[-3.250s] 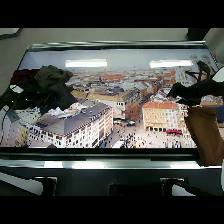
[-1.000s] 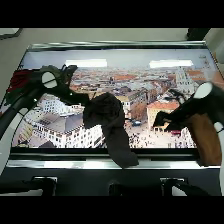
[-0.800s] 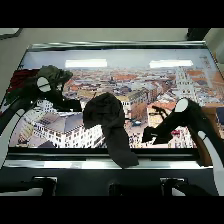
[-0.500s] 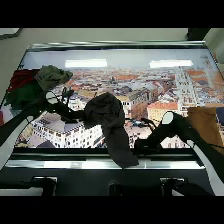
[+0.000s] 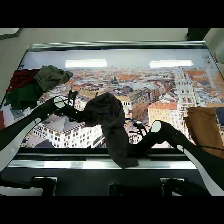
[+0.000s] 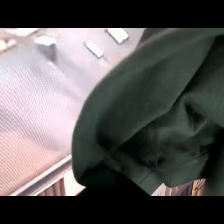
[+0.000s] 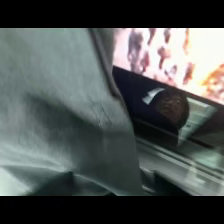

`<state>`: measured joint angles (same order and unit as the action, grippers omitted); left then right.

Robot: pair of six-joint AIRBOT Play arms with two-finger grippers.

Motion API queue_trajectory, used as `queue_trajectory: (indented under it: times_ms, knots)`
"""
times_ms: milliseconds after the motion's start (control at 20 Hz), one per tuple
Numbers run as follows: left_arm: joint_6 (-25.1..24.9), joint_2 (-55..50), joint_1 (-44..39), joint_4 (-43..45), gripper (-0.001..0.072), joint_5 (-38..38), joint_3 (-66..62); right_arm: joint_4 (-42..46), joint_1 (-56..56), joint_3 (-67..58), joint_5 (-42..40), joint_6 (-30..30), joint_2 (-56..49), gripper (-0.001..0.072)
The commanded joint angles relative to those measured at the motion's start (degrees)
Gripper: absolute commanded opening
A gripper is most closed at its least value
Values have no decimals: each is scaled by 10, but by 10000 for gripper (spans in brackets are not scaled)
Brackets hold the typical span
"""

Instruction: Fold the shirts.

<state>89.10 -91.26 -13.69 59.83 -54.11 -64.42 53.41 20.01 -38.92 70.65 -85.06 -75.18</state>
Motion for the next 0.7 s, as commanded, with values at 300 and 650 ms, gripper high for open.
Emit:
queue_trajectory:
  times_ms: [300,650]
  knots:
    - [5,113,28,129,26,-19,-105,137,-92,-136,27,-70,96,43]
    - [58,359,153,225,27,-24,-329,361,-312,-537,-64,-92,288,44]
